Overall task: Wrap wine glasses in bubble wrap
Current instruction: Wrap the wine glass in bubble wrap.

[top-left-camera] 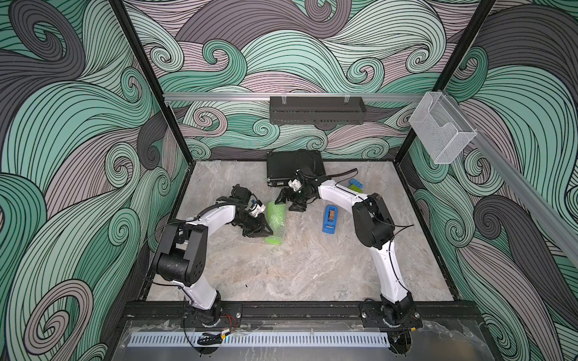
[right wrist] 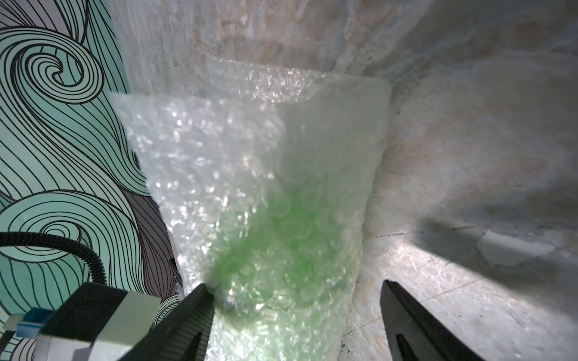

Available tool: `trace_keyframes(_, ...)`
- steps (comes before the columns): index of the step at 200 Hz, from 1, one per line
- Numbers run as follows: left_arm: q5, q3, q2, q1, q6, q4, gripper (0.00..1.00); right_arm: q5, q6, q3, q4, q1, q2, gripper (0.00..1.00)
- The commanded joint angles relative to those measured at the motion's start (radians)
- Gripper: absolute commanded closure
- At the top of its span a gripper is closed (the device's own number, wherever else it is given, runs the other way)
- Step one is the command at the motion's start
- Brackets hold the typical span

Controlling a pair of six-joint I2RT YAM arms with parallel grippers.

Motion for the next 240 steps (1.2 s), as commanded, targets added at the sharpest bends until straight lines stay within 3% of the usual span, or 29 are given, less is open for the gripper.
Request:
trace_keyframes(1,-0.039,0.030,-0.022,0.004,0.028,-0.077,0.61,0.051,-0.002,-0.003,-0.063,-0.006,0.011,0.15)
trace_keyframes(15,-0.073,0.053,-0.054,0.012,0.047,-0.095,0.48,0.056,-0.005,-0.003,-0.065,-0.005,0.008,0.15)
trace_keyframes(43,-0.155,0.131,-0.076,0.046,0.086,-0.149,0.34,0.059,-0.004,-0.003,-0.066,-0.005,0.002,0.15)
trace_keyframes(80,-0.302,0.215,-0.034,0.142,0.106,-0.149,0.27,0.062,-0.008,-0.001,-0.069,-0.004,-0.001,0.15)
trace_keyframes(130,-0.385,0.392,0.206,0.188,0.168,-0.249,0.27,0.057,-0.004,0.009,-0.070,-0.002,0.006,0.15)
trace_keyframes(193,-0.299,0.482,0.425,0.237,0.211,-0.291,0.34,0.045,-0.007,0.016,-0.067,-0.001,0.014,0.16)
trace_keyframes(240,-0.062,0.493,0.496,0.262,0.225,-0.315,0.41,0.039,-0.007,0.014,-0.065,0.000,0.018,0.16)
